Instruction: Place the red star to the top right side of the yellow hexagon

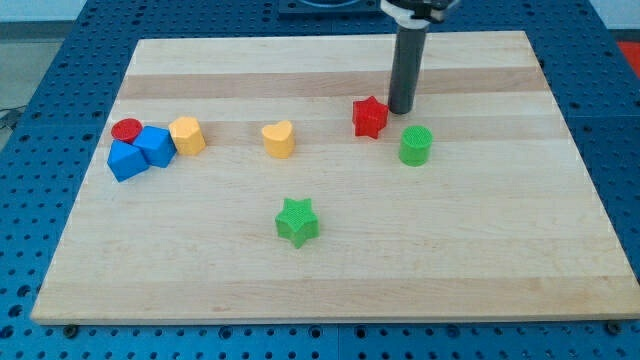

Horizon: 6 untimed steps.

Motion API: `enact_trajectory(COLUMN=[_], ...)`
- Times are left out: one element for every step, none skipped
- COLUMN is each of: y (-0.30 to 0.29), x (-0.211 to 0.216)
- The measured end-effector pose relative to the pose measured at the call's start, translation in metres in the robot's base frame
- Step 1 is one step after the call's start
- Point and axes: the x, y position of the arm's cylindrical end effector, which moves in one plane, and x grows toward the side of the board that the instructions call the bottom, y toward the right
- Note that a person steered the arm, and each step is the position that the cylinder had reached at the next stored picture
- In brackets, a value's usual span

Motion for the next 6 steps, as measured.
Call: enact_trajectory(y=[-0.005, 0.023, 0.001, -0.064, -0.118, -0.163], x=[0.004, 0.028, 0.031, 0.027, 0.026, 0.010])
